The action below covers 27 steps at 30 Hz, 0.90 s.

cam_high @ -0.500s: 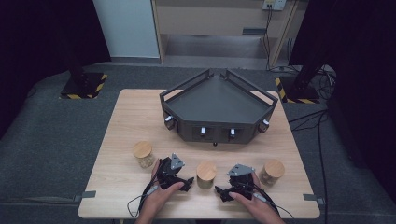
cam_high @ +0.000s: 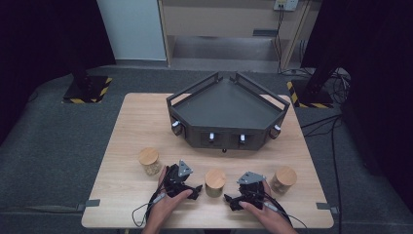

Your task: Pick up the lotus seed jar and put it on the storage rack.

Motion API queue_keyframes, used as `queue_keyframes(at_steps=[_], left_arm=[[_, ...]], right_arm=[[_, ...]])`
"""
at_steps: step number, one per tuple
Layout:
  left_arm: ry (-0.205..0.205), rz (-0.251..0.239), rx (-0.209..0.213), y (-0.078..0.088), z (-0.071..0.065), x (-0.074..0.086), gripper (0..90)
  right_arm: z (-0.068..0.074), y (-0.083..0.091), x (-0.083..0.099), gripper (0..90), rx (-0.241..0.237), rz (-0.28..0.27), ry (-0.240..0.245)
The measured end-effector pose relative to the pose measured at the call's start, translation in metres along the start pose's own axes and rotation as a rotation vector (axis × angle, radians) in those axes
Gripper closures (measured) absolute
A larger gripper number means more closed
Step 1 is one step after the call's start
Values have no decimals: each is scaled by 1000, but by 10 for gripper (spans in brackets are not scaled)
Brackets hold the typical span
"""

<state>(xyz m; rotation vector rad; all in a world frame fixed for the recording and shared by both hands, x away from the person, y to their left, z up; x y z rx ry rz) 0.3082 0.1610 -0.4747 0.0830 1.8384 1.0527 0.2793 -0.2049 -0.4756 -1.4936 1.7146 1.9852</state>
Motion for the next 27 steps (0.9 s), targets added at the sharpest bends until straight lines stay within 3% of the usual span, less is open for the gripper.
queue_keyframes(at_steps=[10,16,19,27], left_arm=[[0,-29,-12,10,-5,-9,19],[-12,-36,-6,13,-7,-12,20],[3,-50,16,18,-6,-15,18],[-21,-65,-2,30,-7,-26,21]], right_arm=[[0,0,0,5,1,0,-1],[0,0,0,5,1,0,-2],[0,0,0,5,1,0,-1],[0,0,0,5,2,0,-1]])
Point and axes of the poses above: each handheld gripper's, and its own axes: y roughly backward along the jaws, x roughly out of its underside, z roughly to its left, the point moved 5 cm from there along -y, roughly forward along the jaws, and after that the axes turned 11 degrees about x, right-handed, at the moved point
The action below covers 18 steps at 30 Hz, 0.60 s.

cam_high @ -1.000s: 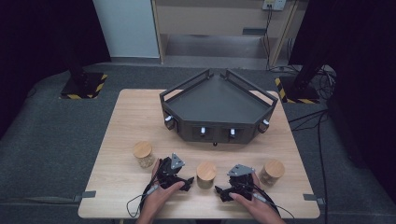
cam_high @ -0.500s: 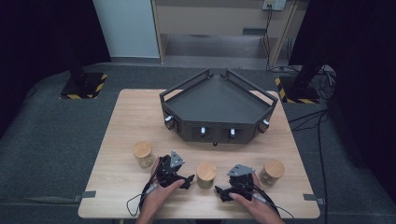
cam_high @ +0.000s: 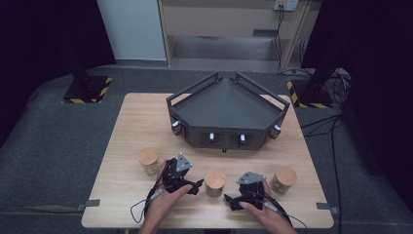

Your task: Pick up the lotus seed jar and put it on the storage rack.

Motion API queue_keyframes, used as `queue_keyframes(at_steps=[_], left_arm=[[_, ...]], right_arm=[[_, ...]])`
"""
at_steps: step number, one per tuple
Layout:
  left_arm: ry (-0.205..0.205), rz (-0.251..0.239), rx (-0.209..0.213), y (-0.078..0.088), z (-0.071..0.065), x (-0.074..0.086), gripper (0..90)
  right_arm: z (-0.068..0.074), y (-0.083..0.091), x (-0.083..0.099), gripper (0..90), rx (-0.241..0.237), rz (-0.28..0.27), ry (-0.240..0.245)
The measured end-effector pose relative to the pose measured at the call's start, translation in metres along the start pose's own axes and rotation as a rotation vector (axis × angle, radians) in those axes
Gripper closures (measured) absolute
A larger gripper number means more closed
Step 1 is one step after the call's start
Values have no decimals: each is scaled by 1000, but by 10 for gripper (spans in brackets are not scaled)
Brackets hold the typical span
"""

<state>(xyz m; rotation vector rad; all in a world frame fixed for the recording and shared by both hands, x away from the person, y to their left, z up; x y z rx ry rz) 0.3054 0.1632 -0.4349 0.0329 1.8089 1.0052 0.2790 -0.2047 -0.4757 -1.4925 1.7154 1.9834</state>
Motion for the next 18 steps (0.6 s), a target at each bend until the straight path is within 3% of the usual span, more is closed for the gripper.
queue_keyframes(at_steps=[18], left_arm=[[-9,-41,-35,23,8,-12,20]], right_arm=[[0,0,0,6,2,0,0]])
Point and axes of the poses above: each handheld gripper's, and its own axes: y roughly backward along the jaws, x roughly out of its underside, z roughly to its left, the point moved 5 cm from there along -y, roughly forward along the jaws, and after that the axes turned 11 degrees about x, right-handed, at the moved point
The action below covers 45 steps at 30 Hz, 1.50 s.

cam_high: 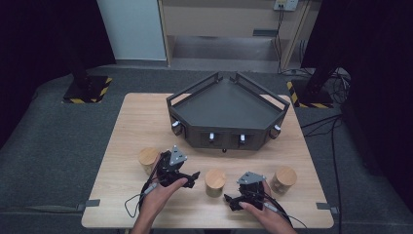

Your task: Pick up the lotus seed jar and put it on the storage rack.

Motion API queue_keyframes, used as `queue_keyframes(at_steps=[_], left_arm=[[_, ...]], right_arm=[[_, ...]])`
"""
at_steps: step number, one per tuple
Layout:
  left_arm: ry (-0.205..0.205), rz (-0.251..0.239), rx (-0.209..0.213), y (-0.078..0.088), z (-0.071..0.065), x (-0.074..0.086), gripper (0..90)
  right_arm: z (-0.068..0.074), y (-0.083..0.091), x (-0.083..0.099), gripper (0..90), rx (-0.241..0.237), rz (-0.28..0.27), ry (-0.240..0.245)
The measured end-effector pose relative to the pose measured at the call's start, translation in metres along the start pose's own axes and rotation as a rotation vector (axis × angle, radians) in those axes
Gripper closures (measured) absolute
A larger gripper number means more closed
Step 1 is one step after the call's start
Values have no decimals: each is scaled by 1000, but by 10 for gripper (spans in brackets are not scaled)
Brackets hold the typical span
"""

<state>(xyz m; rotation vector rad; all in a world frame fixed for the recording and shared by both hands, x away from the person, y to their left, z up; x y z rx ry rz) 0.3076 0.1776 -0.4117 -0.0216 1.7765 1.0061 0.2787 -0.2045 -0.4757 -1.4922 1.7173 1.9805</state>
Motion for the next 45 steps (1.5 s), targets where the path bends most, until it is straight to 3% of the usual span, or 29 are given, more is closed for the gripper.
queue_keyframes(at_steps=[24,45], left_arm=[[12,-41,-36,23,21,-6,23],[55,-96,-103,46,50,10,29]], right_arm=[[0,0,0,6,0,0,0],[0,0,0,6,0,0,0]])
Point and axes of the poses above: each handheld gripper's, and its own axes: y roughly backward along the jaws, x roughly out of its underside, z roughly to its left, the point moved 5 cm from there along -y, roughly forward along the jaws, and after that the axes turned 11 degrees about x, right-handed, at the moved point
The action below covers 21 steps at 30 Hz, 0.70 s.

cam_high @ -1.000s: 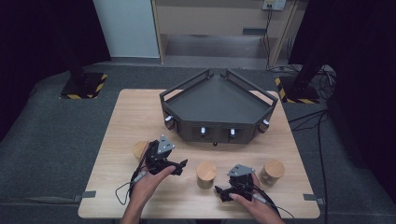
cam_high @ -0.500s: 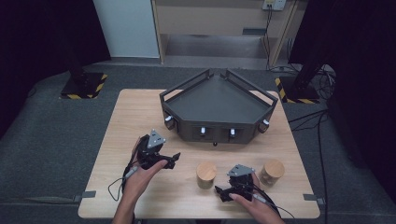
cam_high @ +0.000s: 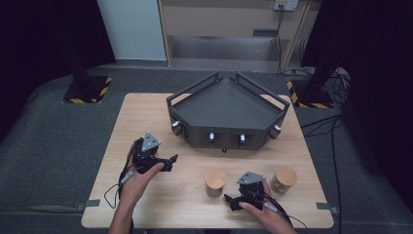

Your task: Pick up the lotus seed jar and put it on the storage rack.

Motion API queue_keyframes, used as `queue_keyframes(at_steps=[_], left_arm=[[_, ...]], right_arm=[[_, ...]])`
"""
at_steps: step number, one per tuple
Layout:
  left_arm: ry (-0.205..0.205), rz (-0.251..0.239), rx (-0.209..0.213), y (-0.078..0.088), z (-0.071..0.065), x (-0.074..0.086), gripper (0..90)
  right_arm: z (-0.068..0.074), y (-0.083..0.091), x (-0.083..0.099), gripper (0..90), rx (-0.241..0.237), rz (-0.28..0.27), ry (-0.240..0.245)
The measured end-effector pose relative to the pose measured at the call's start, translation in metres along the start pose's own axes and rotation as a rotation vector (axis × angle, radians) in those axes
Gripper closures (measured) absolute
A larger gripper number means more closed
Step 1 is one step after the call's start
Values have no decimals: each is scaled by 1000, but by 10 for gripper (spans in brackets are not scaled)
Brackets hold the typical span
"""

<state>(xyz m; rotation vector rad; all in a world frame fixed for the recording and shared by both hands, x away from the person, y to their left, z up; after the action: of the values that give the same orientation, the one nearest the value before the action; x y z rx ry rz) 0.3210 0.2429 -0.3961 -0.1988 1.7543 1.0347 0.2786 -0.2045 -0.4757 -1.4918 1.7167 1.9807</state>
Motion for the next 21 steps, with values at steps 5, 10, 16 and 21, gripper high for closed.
queue_keyframes(at_steps=[5,10,16,21], left_arm=[[24,-16,-4,1,10,7,30],[31,-23,-21,4,17,14,30],[34,-31,-66,6,22,24,29],[39,-38,-82,4,26,36,27]], right_arm=[[0,0,0,7,0,0,0],[0,0,0,7,0,0,0],[0,0,0,7,0,0,0],[0,0,0,7,0,0,0]])
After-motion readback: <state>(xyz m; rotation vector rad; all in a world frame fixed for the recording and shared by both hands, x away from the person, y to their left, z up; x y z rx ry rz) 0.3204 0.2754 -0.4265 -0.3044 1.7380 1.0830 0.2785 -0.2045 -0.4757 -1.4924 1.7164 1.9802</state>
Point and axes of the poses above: each handheld gripper's, and its own axes: y roughly backward along the jaws, x roughly out of its underside, z roughly to its left, the point moved 5 cm from there along -y, roughly forward along the jaws, and after that the axes turned 11 degrees about x, right-handed, at the moved point
